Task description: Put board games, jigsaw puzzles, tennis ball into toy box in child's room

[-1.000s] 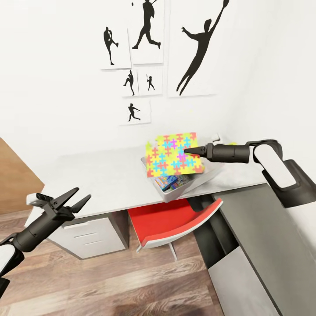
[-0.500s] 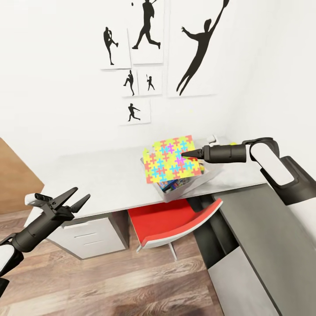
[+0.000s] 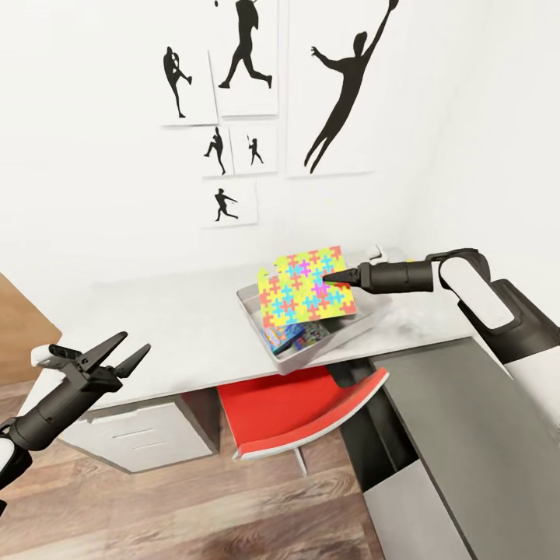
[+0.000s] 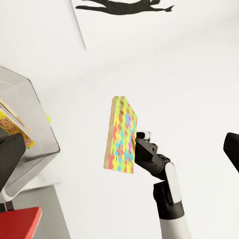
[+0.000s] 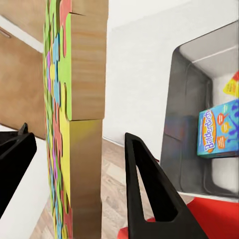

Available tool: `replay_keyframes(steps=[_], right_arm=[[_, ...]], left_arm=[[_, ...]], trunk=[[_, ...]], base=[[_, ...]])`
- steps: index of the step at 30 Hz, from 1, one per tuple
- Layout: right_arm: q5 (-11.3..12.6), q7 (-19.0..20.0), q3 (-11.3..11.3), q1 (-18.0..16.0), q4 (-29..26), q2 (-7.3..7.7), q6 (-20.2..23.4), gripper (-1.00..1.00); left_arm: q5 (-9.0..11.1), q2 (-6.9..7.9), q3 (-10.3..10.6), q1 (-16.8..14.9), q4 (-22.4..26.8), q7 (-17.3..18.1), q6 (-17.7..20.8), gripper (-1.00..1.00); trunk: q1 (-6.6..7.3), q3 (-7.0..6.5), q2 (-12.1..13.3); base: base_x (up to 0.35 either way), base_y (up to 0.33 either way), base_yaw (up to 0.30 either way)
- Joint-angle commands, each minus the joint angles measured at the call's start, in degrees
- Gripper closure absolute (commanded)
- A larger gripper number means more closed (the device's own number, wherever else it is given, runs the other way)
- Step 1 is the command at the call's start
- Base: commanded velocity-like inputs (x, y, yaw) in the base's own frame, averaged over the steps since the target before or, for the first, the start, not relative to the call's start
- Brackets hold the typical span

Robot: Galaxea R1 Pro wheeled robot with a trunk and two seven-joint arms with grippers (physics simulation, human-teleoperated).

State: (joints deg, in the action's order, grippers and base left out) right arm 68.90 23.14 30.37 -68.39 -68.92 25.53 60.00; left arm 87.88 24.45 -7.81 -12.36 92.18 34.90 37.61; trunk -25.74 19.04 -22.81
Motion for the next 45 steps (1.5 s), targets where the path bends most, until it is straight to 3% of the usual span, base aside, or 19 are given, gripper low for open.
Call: replay_keyframes(steps=[1,15,22,31,36,45], right_arm=[[-0.52,0.61,0.12,-0.08,0.18,0.01,0.00,1.00],[-1.03,0.51,0.67,-1.27,2.94,-0.37,0.00,1.00],[-1.25,0.50,4.54,-1.76,3.83,-0.61,0.00,1.00],[-1.29,0.62,6.77,-3.62,3.99,-0.57,0.00,1.00],[-1.27,0.66,11.08,-5.80,3.88,-0.23,0.00,1.00],[-1.16,1.04,16.03,-9.82,3.99,-0.04,0.00,1.00]], left_arm=[[0.35,0.01,-0.11,0.00,0.01,-0.04,0.37,-1.00],[0.37,-0.01,-0.49,0.13,0.02,-0.01,0.44,-1.00],[0.37,0.02,-0.53,0.14,0.01,-0.01,0.44,-1.00],[0.37,-0.01,-0.54,0.14,0.00,-0.01,0.44,-1.00],[0.37,0.02,-0.54,0.14,0.01,-0.01,0.44,-1.00],[0.37,0.02,-0.54,0.14,-0.01,0.00,0.44,-1.00]], trunk=[[-0.04,0.10,-0.11],[-0.04,0.10,-0.11],[-0.04,0.10,-0.11],[-0.04,0.10,-0.11],[-0.04,0.10,-0.11],[-0.04,0.10,-0.11]], base=[[0.054,-0.033,0.000],[0.015,-0.009,0.000],[0.001,-0.001,0.000],[0.000,0.000,0.000],[0.000,0.000,0.000],[0.000,0.000,0.000]])
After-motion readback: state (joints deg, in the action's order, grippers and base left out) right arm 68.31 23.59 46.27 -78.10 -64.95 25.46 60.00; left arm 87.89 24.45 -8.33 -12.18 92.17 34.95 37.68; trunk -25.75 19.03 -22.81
